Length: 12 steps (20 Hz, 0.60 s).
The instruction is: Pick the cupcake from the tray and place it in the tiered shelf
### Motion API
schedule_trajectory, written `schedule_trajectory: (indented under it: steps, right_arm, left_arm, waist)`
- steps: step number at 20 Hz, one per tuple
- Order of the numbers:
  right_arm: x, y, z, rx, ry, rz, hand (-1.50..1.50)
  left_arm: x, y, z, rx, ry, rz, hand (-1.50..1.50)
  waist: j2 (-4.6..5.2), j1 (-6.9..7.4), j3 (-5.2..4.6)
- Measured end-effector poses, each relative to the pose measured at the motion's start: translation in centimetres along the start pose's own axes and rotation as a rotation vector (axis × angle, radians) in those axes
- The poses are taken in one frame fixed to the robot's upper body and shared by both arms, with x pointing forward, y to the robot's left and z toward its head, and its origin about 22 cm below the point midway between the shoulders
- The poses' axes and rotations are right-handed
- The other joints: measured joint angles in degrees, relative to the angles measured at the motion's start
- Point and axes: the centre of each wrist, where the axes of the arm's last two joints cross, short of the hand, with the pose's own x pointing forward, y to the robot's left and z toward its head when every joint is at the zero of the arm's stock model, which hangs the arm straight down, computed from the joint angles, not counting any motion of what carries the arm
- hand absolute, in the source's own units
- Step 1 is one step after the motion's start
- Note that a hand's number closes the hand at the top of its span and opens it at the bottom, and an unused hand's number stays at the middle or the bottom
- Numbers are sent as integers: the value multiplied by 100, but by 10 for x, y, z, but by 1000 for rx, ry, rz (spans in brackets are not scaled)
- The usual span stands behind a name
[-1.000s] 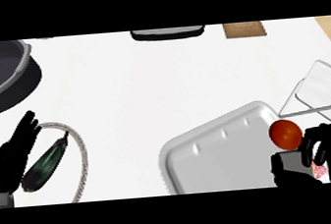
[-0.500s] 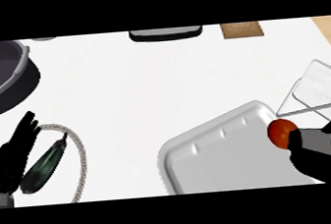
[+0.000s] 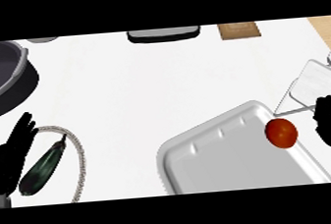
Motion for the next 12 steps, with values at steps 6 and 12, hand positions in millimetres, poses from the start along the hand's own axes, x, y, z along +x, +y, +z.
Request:
schedule_trajectory:
  steps: [6, 12]
  right_arm:
    - [15, -37, -16, -109, -39, -2, 150]
    - [22, -73, -35, -150, -33, 47, 150]
  left_arm:
    - [-2, -2, 2, 9, 0, 5, 0]
    - [0, 4, 4, 6, 8, 3, 0]
  waist:
    - [-16, -44, -5]
    - [-19, -43, -3]
